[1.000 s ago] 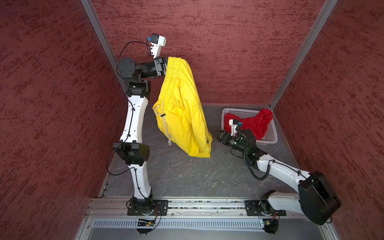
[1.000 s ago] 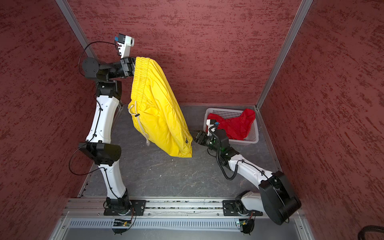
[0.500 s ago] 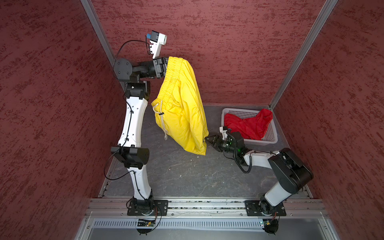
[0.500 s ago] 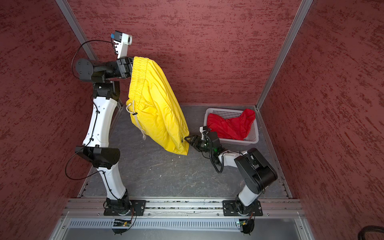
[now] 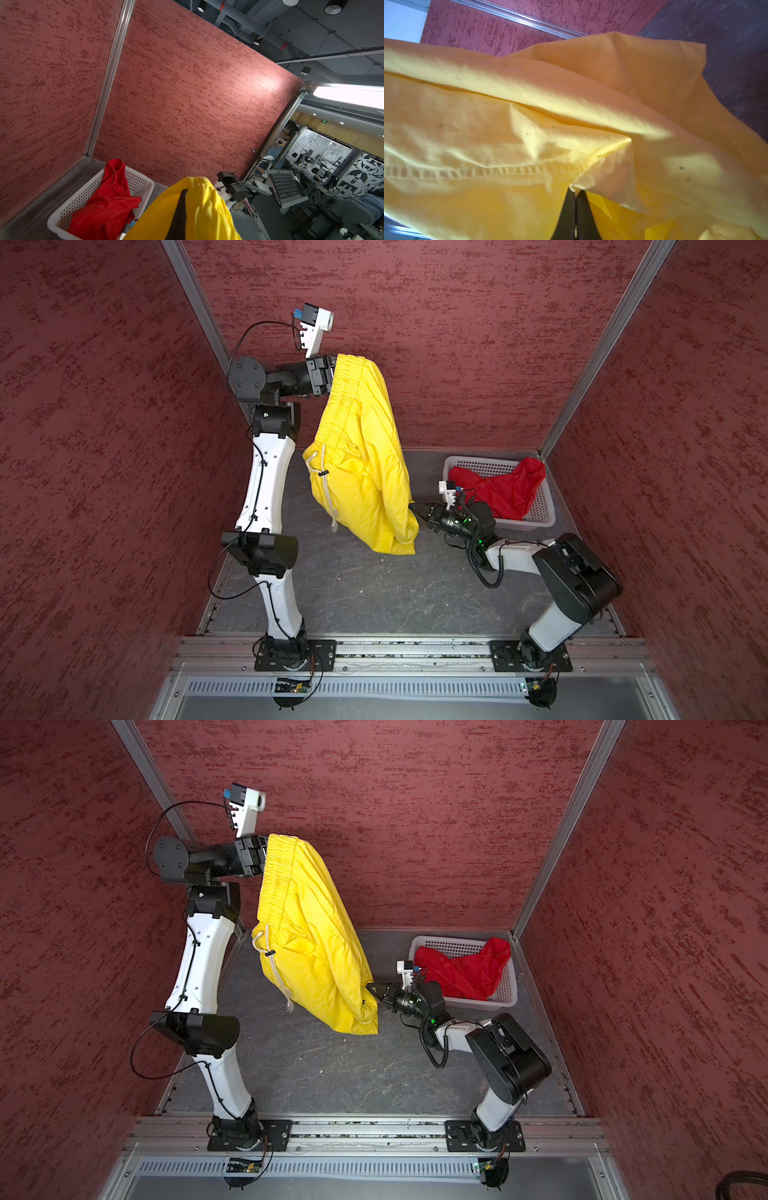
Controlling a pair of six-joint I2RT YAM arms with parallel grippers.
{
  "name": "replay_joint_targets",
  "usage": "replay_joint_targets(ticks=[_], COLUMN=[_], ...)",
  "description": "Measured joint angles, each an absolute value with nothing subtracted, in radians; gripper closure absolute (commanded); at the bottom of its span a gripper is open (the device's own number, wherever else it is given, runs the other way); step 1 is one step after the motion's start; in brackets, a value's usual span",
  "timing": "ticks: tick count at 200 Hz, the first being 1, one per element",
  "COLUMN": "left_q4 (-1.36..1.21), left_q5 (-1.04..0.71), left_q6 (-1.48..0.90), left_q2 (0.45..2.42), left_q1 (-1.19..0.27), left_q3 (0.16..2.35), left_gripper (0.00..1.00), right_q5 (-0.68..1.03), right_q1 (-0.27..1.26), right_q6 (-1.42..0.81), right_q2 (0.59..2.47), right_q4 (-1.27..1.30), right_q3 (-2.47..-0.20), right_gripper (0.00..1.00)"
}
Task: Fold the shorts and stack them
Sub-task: 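Lift and stretch the shorts leg with the right gripper away from the left gripper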
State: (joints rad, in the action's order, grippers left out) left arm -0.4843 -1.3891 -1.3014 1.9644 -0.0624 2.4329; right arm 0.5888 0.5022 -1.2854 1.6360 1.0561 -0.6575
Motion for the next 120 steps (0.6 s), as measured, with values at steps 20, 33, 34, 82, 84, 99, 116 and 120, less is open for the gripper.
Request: replay_joint_targets(ticks=[20,33,34,82,84,99,116,120], left_q4=[-0.509,-0.536,-0.539,-0.65,-0.654,-0.681,-0.701,-0.705], left_q5=[-1.383,-1.373,-1.372,-1.298,-1.294,-1.269,-1.248,-1.245], left_q6=[-1.317,-1.337,-1.34,-1.443,-1.446,-1.471,-1.49,-1.493], left_q2=[1.963,1.957,1.956,1.902,1.9,1.88,1.858,1.851], left_q1=[-0.037,-0.013,-0.01,0.117,0.121,0.151,0.167,0.169], left_q3=[2.395,2.354,2.349,2.154,2.147,2.1,2.059,2.051], left_gripper=[1.0,1.0,1.0,1.0,1.0,1.0,1.0,1.0], right_q5=[0.587,0.576,0.574,0.298,0.281,0.171,0.041,0.01], right_q1=[0.466,0.424,0.419,0.318,0.318,0.318,0.317,0.317], right_q6=[-1.237,-1.179,-1.169,-0.801,-0.785,-0.703,-0.625,-0.609], right_q2=[1.51,1.388,1.373,0.938,0.926,0.854,0.791,0.776], right_q4=[0.942,0.829,0.814,0.194,0.175,0.067,-0.019,-0.034], right_q3=[-0.653,-0.657,-0.658,-0.94,-0.956,-1.053,-1.126,-1.137], right_gripper=[1.0,1.0,1.0,1.0,1.0,1.0,1.0,1.0])
